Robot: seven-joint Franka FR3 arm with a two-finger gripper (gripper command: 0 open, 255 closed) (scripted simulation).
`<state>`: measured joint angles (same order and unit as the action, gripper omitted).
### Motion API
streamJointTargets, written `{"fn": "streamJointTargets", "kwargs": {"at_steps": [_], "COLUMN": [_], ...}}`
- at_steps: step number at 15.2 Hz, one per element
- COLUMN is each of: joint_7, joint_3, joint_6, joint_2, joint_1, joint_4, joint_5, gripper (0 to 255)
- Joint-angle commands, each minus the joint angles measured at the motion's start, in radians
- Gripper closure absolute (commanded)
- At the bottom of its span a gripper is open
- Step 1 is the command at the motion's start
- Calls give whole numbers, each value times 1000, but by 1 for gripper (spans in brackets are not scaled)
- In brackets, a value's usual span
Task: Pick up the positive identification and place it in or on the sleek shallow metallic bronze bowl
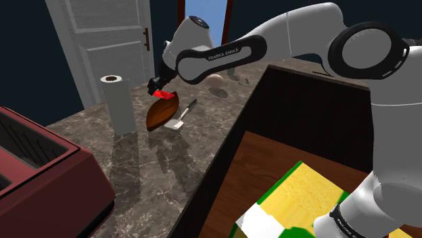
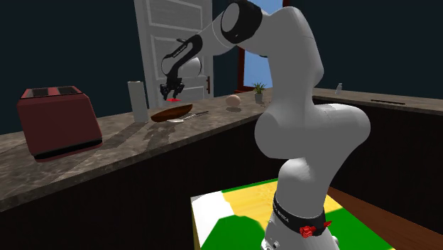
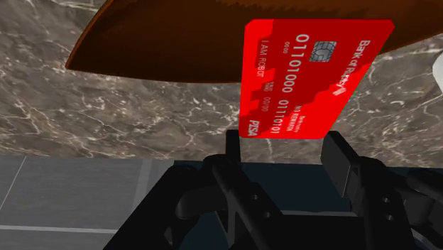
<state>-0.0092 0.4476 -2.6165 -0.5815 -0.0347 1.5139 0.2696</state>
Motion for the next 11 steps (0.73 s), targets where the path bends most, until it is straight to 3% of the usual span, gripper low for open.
{"fn": "streamJointTargets", "kwargs": {"at_steps": [1,11], "joint_7": [2,21], "joint_3": [-5,-34], "joint_6": [-21,-104], "joint_2": [-10,-58], "joint_1": [1,17], "joint_4": [11,45], "joint_5": [5,33], "gripper": [255,255]}}
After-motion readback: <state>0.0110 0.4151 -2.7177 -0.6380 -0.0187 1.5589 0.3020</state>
